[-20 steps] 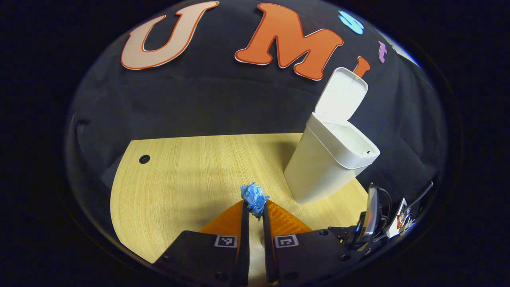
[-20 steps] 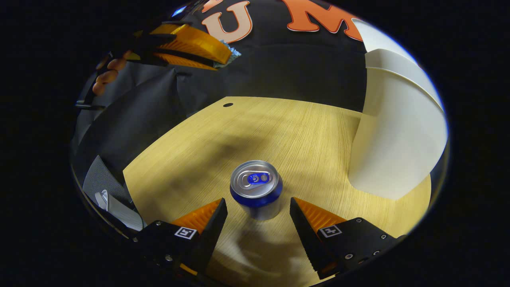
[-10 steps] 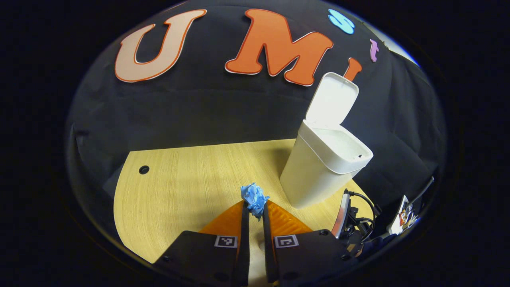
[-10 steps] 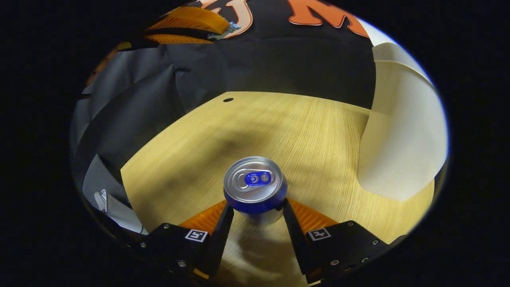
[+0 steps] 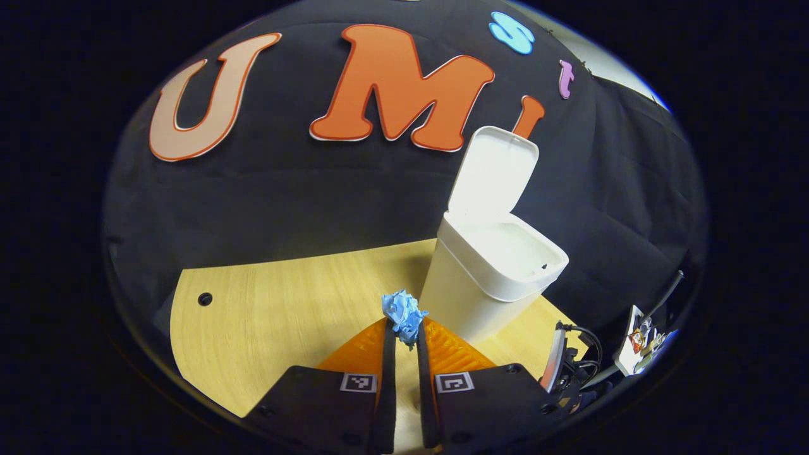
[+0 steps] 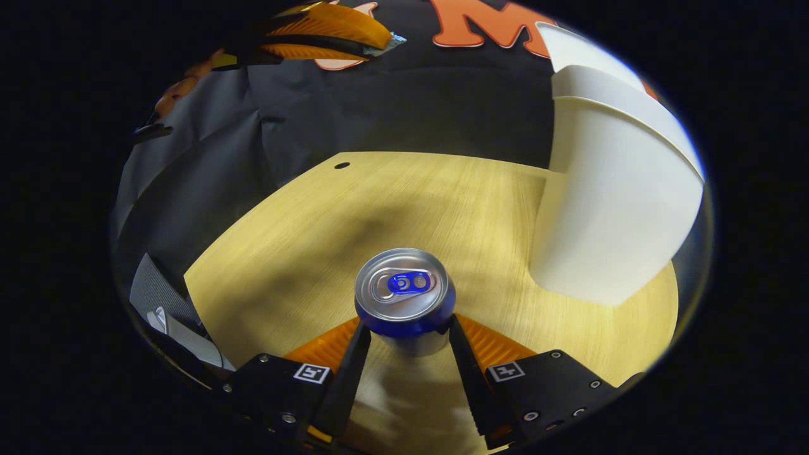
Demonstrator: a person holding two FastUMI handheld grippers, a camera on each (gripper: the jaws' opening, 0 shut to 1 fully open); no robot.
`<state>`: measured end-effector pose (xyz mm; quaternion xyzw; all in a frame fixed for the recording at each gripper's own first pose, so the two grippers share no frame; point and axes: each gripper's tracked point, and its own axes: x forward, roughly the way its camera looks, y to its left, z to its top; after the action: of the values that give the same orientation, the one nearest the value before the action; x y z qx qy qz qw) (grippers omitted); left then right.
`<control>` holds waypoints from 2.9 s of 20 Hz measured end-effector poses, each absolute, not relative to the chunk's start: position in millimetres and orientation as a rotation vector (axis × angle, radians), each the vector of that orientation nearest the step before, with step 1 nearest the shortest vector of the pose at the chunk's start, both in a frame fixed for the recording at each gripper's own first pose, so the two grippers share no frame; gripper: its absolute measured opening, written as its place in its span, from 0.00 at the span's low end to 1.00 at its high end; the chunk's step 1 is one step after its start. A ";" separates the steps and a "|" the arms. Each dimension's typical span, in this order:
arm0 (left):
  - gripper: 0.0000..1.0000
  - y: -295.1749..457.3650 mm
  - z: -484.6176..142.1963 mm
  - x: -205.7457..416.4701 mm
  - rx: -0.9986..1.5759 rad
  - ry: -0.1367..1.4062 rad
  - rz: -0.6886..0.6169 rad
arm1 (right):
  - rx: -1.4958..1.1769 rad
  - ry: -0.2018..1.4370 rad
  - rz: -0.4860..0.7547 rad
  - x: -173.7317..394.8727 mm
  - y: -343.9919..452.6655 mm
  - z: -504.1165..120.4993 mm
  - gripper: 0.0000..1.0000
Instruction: Press the lid of the desktop garbage bin to open it, pick up the crumpled paper on the desktop and throw it into the bin, then pick up the pop can on the desktop and drop it into the bin, and finally close the garbage bin lid.
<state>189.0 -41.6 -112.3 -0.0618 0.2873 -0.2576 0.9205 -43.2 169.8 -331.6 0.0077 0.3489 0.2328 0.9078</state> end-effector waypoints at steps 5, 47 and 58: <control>0.20 -84.0 -94.8 205.5 -0.115 0.528 -0.573 | 0.056 0.723 0.381 -51.6 173.5 -343.2 0.76; 0.94 -197.2 -69.2 237.3 -0.063 0.408 -0.634 | 0.204 0.617 0.045 -88.2 163.4 -296.0 0.76; 0.96 -115.6 -117.8 223.7 -0.058 0.475 -0.504 | 0.159 0.580 0.064 -88.9 159.7 -272.6 0.76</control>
<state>223.7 -115.6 -117.8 -0.0282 0.2326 -0.2472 0.9402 -88.9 159.7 -272.6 0.0781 0.2857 0.0313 0.9546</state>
